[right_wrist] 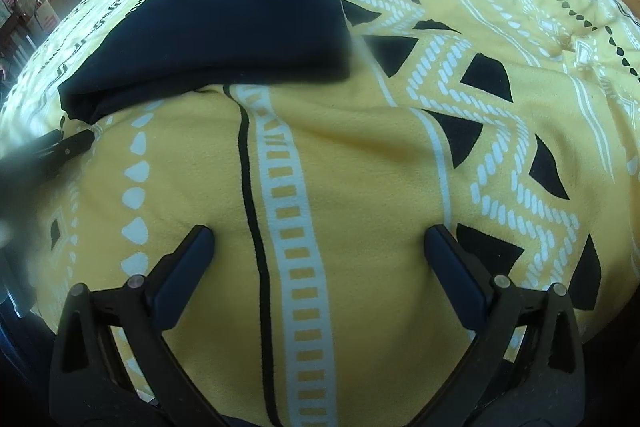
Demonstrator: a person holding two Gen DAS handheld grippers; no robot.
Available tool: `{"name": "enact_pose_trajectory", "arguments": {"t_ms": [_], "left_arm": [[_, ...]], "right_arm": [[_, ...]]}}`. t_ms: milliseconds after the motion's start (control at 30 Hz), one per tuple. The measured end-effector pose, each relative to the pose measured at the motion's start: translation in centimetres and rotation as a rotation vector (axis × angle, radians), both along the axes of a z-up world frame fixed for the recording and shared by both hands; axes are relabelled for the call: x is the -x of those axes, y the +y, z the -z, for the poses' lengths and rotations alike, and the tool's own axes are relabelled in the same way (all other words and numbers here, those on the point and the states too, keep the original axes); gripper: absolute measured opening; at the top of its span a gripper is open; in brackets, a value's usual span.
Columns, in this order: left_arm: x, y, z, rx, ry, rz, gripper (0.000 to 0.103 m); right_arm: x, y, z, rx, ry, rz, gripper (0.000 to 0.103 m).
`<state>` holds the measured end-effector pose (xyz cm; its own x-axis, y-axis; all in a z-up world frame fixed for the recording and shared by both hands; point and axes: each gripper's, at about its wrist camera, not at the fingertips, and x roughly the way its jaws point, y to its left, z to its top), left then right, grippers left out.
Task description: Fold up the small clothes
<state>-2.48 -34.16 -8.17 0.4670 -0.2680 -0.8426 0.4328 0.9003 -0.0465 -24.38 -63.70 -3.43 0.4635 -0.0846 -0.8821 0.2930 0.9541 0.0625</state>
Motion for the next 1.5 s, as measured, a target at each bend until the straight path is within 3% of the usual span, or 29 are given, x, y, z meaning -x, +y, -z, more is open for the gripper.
{"name": "enact_pose_trajectory", "arguments": {"t_ms": [1500], "left_arm": [[0.14, 0.12, 0.01, 0.014, 0.004, 0.0, 0.103]], "right_arm": [[0.08, 0.16, -0.07, 0.002, 0.0, 0.002, 0.103]]}}
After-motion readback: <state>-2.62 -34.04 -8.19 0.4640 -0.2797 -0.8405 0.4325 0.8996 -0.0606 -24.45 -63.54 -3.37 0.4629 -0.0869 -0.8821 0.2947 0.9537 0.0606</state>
